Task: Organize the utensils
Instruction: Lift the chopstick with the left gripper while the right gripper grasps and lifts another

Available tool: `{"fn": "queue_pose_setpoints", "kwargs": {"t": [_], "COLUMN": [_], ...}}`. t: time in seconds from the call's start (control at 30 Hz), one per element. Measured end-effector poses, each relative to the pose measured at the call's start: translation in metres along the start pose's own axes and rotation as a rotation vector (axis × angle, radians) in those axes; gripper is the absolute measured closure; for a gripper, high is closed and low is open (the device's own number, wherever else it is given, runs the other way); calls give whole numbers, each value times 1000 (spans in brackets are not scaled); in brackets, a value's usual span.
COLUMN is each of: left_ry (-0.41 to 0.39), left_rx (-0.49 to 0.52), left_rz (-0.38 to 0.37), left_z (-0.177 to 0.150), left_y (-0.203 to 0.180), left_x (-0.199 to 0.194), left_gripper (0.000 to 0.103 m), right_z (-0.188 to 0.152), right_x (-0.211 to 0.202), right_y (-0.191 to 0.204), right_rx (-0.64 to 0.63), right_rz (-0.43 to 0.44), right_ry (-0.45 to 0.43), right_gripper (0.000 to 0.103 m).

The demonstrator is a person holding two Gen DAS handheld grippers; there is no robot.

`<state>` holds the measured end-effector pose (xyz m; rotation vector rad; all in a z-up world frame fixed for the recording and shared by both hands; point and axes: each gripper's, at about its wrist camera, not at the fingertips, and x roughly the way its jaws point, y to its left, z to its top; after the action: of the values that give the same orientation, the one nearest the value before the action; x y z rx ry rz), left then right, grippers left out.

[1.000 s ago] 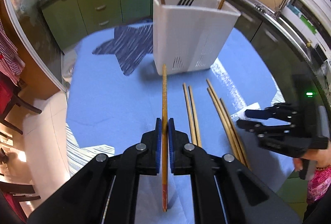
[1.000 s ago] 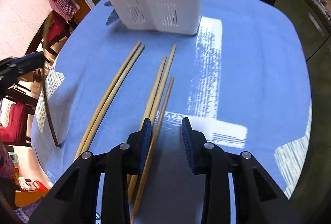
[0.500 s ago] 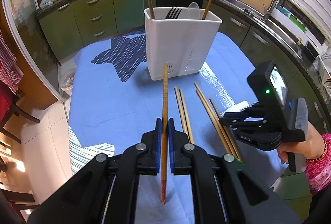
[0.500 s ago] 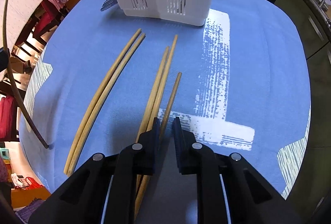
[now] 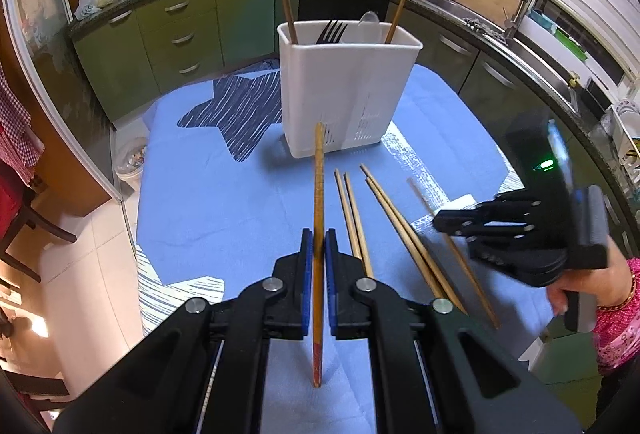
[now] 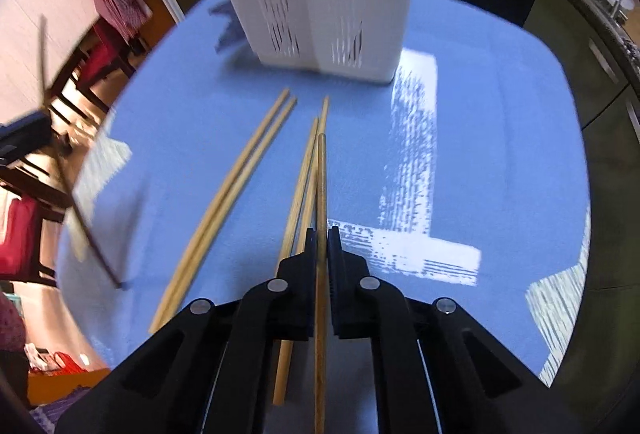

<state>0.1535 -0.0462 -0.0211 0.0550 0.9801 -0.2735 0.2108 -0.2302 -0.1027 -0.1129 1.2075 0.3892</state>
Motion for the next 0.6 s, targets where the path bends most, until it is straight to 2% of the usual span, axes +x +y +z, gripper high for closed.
{"fn": "queue_pose_setpoints", "kwargs": {"t": [0.27,0.4,0.6], "left_ry": [-33,-47,-57], "left_rx": [17,24,28], "left_rz": [-14,-12,-15], "left_z": [3,5,12], "left_y": [-8,-12,-14], "left_x": [-20,-27,-32], "left_gripper": [97,97,97], "right_z": [-19,-29,-27], "right_x": [-82,-111,-131], "right_y": [-7,-15,-20], "right_rx": [25,24,25], "right_rz": [61,67,77], "right_ry": [-198,-257,-311], "right_gripper": [97,97,97]}}
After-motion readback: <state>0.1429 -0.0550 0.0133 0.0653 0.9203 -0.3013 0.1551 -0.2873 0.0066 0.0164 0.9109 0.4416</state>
